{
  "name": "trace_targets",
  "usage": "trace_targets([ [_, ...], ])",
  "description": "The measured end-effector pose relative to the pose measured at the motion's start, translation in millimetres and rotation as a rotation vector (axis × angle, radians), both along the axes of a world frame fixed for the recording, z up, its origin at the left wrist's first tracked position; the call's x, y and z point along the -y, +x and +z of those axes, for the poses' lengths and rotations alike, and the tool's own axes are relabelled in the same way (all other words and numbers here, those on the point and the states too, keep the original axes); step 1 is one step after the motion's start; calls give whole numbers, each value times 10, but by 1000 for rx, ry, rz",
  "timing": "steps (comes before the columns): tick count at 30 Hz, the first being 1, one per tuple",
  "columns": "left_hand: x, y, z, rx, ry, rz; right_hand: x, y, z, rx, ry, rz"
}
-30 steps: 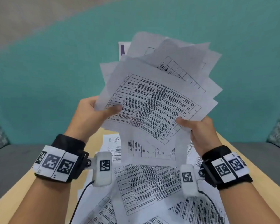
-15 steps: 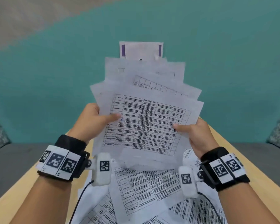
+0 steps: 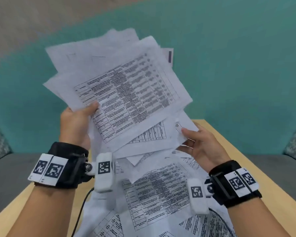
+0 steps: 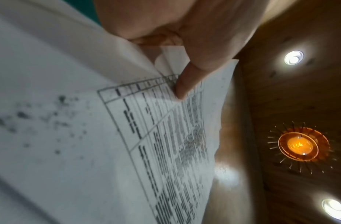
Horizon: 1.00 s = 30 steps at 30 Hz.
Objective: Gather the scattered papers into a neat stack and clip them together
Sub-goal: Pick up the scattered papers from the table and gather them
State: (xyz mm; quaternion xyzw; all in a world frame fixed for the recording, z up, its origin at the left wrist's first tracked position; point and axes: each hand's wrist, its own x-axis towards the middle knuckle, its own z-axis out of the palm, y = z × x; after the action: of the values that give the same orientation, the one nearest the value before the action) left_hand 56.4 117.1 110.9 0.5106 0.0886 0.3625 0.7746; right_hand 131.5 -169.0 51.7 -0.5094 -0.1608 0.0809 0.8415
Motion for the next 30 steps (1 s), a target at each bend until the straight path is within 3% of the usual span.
trace_targets([
  [5,16,50,-59,-12,-165,-16,-245,-141,-20,-144,267,171],
  [11,151,115,-158,-2,-292,-177,-562,-324,-78,-238,229,263],
  [15,263,94,-145,56,-286,-333,-566,-253,-114,-251,163,92],
  [18,346,51,-118,6,-204,-356,-522,-139,-166,-264,151,-42],
  [22,385,-2,-67,15,-152,-367,-396,-75,-137,-210,115,-75],
  [27,249,-191,99,184,-210,-480,-47,27,-27,-136,29,-144],
  [30,42,-304,159,157,-236,-460,182,75,43,-79,-42,-221],
])
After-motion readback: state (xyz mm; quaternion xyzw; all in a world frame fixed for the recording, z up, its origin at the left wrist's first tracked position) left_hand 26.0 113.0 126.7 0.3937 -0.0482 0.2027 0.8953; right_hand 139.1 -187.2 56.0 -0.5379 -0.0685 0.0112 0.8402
